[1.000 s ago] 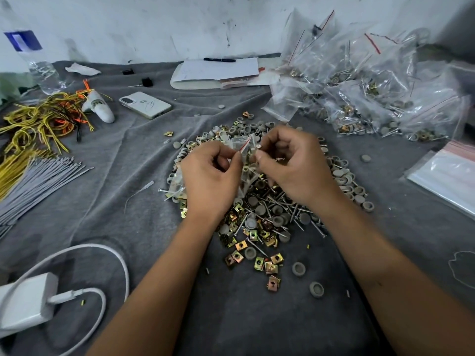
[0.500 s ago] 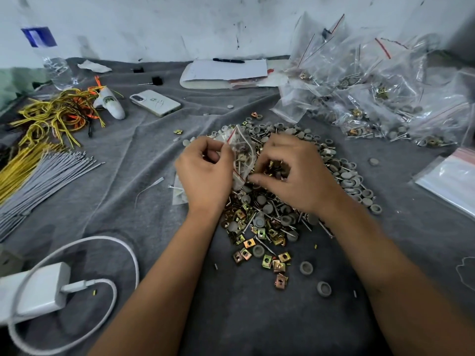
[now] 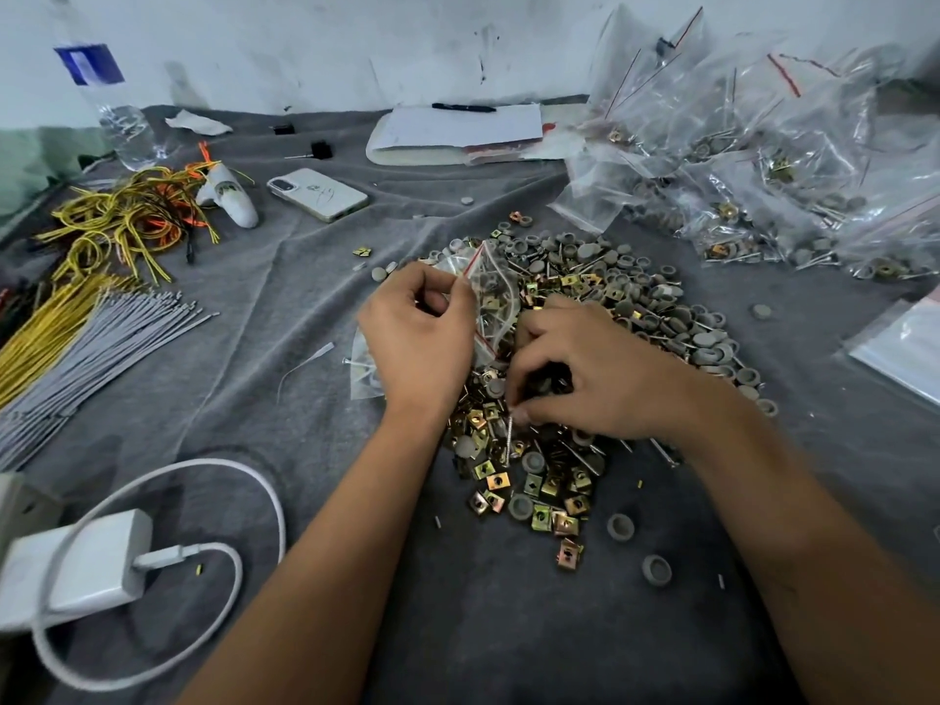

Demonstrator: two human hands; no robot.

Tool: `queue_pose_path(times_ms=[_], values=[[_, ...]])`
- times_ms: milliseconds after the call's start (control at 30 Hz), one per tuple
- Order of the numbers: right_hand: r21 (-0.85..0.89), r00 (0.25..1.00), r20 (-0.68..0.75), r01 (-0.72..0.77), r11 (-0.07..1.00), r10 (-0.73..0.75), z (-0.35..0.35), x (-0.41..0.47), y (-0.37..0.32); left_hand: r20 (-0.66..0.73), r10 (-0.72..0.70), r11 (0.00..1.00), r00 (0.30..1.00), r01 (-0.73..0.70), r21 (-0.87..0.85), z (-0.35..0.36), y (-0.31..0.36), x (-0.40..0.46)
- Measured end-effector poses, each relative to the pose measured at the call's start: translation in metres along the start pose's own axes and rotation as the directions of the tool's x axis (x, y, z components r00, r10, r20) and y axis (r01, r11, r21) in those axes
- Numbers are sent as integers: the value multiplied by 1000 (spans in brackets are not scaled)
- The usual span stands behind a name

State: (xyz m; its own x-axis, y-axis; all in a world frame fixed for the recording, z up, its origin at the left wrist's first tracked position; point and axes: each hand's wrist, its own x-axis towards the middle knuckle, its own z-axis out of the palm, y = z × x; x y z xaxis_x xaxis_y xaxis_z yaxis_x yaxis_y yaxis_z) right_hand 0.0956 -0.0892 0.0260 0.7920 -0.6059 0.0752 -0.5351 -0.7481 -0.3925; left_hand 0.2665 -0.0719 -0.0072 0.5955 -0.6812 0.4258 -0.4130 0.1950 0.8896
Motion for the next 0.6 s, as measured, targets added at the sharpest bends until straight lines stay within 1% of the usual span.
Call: queue_pose_path(times_ms=[67, 133, 200, 233, 267, 300, 333, 367, 433, 467, 533, 600], values=[[96, 994, -110, 4, 995, 7, -1, -1, 6, 0, 12, 1000, 1000, -12, 2, 0, 0, 0], [216, 956, -285, 0, 976, 63, -2, 0, 12, 14, 22, 1000, 1000, -22, 3, -1, 1, -1], [384, 860, -488, 59, 921, 148, -2, 2, 16, 63, 32, 999, 997, -32, -3, -1, 3, -2], [466, 808, -555, 107, 878, 196, -1, 3, 17, 98, 36, 999, 995, -36, -3, -1, 4, -3], [526, 768, -595, 150, 837, 236, 1, 3, 18, 134, 44, 999, 990, -44, -3, 0, 6, -4], [552, 745, -617, 178, 815, 256, 3, 4, 18, 169, 55, 998, 984, -55, -5, 1, 7, -5], [540, 736, -629, 182, 822, 251, 5, 5, 17, 198, 63, 998, 978, -62, -11, 2, 8, -6], [489, 734, -639, 157, 858, 230, 8, 5, 16, 222, 67, 998, 973, -63, -23, 3, 8, -7], [337, 740, -652, 91, 937, 163, 12, 7, 13, 252, 65, 997, 965, -52, -57, 3, 9, -9], [284, 749, -649, 77, 956, 133, 13, 7, 13, 255, 58, 996, 965, -41, -74, 3, 9, -9], [150, 791, -609, 44, 988, 57, 15, 9, 15, 235, 32, 996, 972, -10, -93, 3, 9, -8], [-47, 865, -502, -12, 999, -13, 18, 12, 14, 200, 10, 995, 980, 9, -96, 2, 9, -7]])
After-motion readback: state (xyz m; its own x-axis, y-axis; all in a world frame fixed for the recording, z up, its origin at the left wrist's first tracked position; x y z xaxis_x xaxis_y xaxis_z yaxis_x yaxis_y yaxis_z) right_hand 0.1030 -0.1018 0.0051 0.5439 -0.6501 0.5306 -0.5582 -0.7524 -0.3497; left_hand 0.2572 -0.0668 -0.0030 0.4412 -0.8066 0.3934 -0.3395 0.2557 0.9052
